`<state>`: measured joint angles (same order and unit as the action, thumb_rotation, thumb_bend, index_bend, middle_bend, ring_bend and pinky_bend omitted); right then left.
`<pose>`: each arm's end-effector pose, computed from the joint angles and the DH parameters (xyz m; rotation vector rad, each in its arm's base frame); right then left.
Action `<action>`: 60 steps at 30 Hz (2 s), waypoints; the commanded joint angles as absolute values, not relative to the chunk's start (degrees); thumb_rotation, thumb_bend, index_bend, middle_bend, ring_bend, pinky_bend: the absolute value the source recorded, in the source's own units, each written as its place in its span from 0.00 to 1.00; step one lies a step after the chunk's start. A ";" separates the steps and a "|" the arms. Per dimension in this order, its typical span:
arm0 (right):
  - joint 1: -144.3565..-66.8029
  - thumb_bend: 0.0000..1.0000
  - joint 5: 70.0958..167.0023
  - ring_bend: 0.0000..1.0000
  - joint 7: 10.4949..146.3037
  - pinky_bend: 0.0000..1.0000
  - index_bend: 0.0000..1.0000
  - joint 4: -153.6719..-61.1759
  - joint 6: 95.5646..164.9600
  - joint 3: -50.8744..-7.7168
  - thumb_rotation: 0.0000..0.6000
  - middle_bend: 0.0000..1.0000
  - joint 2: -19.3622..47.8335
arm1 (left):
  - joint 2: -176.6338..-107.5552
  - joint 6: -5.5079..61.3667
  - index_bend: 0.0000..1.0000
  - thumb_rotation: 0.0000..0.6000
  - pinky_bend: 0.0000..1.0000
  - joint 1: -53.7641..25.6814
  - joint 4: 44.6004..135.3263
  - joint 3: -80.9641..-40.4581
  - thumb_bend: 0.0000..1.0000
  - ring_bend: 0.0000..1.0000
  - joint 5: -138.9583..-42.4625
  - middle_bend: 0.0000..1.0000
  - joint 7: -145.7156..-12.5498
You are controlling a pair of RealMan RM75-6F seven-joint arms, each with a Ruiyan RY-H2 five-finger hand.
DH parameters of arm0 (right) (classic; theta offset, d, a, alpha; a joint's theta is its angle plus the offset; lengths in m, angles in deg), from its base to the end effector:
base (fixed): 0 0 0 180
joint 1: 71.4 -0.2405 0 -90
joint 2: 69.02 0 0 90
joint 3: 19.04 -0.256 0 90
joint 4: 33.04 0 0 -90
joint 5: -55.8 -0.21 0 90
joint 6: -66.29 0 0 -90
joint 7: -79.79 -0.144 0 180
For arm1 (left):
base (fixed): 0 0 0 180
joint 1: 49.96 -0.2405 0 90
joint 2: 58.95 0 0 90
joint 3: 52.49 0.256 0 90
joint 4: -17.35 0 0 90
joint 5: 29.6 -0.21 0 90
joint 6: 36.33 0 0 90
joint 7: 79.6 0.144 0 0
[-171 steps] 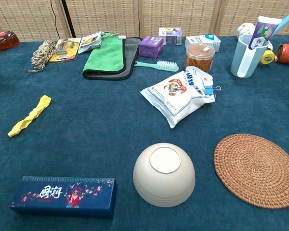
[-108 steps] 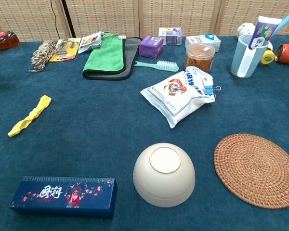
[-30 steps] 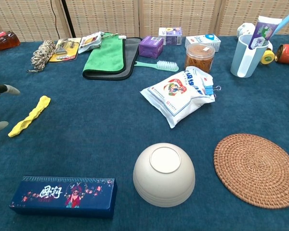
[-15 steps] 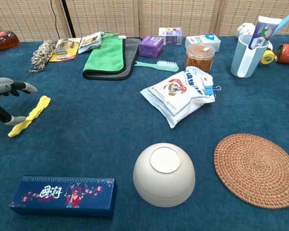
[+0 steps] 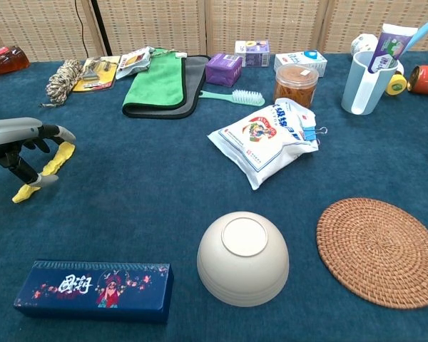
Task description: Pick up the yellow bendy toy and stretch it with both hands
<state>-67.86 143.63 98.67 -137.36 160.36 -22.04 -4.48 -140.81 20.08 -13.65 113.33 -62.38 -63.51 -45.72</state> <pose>-0.2807 -0.1365 0.1626 1.2726 -0.7888 0.8013 -0.2220 0.3085 0.0068 -1.6008 -1.3080 -0.5354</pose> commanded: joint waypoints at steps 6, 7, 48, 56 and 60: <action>-67.39 0.28 143.95 0.16 97.90 0.02 0.23 -137.15 160.92 -21.95 1.00 0.15 -4.89 | -140.99 20.36 0.01 0.88 0.12 -13.04 115.94 -61.27 0.36 0.19 -65.08 0.13 -47.63; -67.32 0.28 144.03 0.16 97.82 0.02 0.23 -137.12 161.02 -21.93 1.00 0.15 -4.94 | -141.02 20.09 0.01 0.88 0.12 -12.90 116.16 -61.10 0.36 0.19 -65.06 0.14 -47.98; -66.58 0.28 144.77 0.16 98.03 0.03 0.23 -137.71 161.51 -22.04 1.00 0.15 -5.46 | -138.49 21.11 0.12 0.93 0.16 -15.23 114.19 -53.98 0.36 0.09 -102.58 0.12 -63.93; -66.73 0.28 144.81 0.16 98.10 0.03 0.23 -137.69 161.30 -22.18 1.00 0.15 -5.31 | -135.47 16.80 0.22 1.00 0.07 -13.07 110.77 -51.16 0.36 0.00 -108.38 0.04 -63.73; -66.80 0.28 144.69 0.16 98.18 0.03 0.23 -137.67 161.09 -22.20 1.00 0.15 -5.26 | -134.71 15.59 0.25 1.00 0.03 -12.11 108.76 -49.87 0.36 0.00 -112.22 0.02 -65.19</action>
<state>-66.80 144.70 98.18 -137.67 161.09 -22.19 -5.26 -135.31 16.42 -12.78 109.95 -50.72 -110.56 -64.41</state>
